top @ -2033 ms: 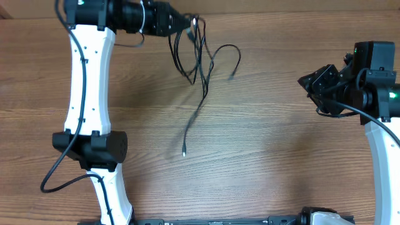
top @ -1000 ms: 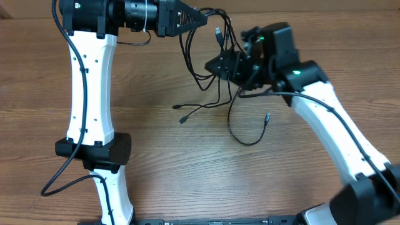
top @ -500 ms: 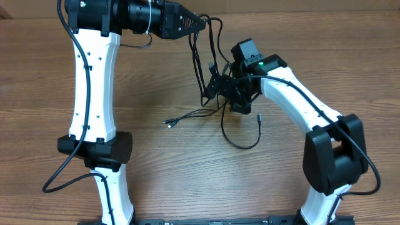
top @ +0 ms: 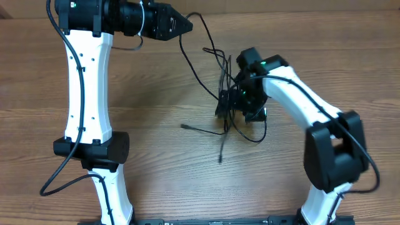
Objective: Untangle cables
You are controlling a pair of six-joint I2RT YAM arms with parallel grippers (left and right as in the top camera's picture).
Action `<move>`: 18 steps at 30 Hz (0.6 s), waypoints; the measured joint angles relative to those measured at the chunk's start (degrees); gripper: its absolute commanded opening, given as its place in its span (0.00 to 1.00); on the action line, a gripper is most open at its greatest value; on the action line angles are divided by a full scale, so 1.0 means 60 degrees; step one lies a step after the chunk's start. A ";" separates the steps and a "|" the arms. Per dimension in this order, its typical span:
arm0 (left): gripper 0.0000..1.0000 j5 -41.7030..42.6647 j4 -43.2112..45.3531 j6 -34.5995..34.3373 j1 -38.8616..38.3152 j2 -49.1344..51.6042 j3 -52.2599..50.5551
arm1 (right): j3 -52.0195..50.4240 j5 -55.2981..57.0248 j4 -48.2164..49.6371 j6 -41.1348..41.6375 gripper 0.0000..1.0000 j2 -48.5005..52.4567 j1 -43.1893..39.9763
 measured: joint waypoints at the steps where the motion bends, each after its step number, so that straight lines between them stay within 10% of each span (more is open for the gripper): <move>1: 0.11 -0.0270 -0.0178 -0.0004 0.0000 0.0000 0.0000 | 0.0044 -0.0051 0.0000 -0.0117 1.00 -0.0280 -0.0069; 18: 0.49 -0.4087 -0.1351 -0.0189 -0.0634 0.0000 0.0000 | 0.0229 0.3002 -0.0029 0.0576 1.00 -0.0885 -0.0164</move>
